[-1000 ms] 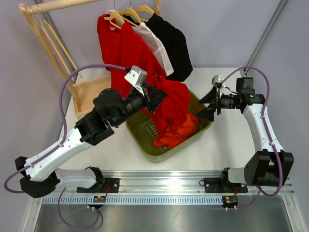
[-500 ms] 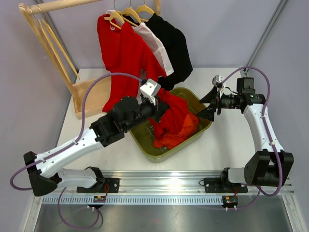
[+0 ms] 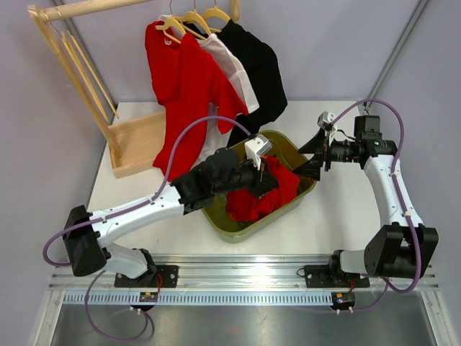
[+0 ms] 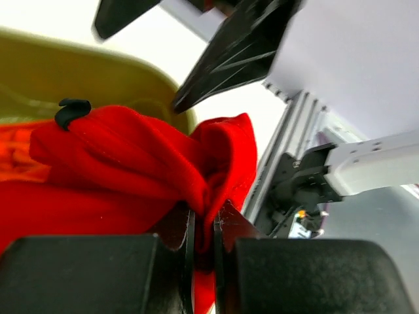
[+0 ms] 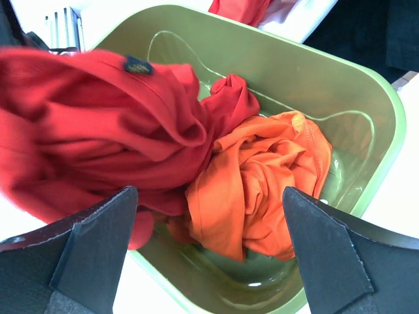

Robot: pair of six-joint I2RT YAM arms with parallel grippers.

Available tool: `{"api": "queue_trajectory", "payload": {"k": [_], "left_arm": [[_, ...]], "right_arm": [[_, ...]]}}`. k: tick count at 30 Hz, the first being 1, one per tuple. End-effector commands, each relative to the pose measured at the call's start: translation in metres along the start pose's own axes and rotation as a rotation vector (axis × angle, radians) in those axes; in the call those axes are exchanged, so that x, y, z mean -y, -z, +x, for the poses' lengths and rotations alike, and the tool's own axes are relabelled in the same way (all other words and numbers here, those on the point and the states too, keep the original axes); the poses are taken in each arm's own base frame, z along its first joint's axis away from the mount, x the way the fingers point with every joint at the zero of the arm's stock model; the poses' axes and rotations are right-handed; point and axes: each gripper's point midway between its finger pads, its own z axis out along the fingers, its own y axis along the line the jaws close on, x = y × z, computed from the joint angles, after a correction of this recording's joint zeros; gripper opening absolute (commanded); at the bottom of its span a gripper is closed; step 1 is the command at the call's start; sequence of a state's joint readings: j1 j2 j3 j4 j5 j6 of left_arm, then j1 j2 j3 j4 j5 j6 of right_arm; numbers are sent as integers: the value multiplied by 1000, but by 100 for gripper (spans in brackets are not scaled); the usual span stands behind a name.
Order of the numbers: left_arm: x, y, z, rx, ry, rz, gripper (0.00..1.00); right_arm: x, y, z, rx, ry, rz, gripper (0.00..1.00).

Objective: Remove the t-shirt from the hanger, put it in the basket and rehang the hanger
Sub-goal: Place the tshirt into the basket

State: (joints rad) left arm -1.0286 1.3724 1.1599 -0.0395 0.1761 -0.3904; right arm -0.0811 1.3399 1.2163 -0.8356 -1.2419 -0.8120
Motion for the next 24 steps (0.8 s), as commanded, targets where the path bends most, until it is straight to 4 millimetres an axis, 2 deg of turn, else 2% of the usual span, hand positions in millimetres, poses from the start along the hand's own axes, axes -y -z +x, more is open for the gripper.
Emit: {"api": "queue_trajectory", "payload": {"k": [1,2,4,5,6,8,11,12,14,15,16,19,21,22,24], "left_arm": [[53,15,-78,212,-50,177,0],[49,15,-81,224,-50,148,0],[38,14,-74,210,-49,102,0],[29,19,-77,233,-46,45,0],[17,19,-66,214,-37,1,0],[-1,29,-64,223,-35,-94,3],[-38,40,-42,177,-57,-261,6],[-49,41,-33,154,-63,-304,12],[-74,40,-3,81,-70,-367,15],[-80,38,7,58,-66,-375,20],[-87,35,29,11,-55,-364,25],[-92,29,45,-5,-38,-347,46],[-91,31,45,-1,-36,-342,57],[-93,34,41,11,-43,-362,69],[-92,41,28,36,-76,-379,82]], "right_arm": [[-2,4,-6,15,27,6,99],[-1,4,-5,14,25,7,99],[-1,4,-6,15,25,7,99],[-1,4,-5,15,23,8,99],[-1,4,-6,15,25,8,99],[-1,4,-6,16,23,8,100],[-1,5,-6,18,22,9,99],[0,5,-5,16,21,10,99],[1,6,-6,14,25,16,99],[1,6,-5,13,23,18,100],[2,6,-5,11,22,20,99],[3,7,-5,7,21,26,99],[4,7,-5,1,24,35,99],[4,8,-5,-3,21,37,99],[5,9,-9,-7,34,49,99]]}}
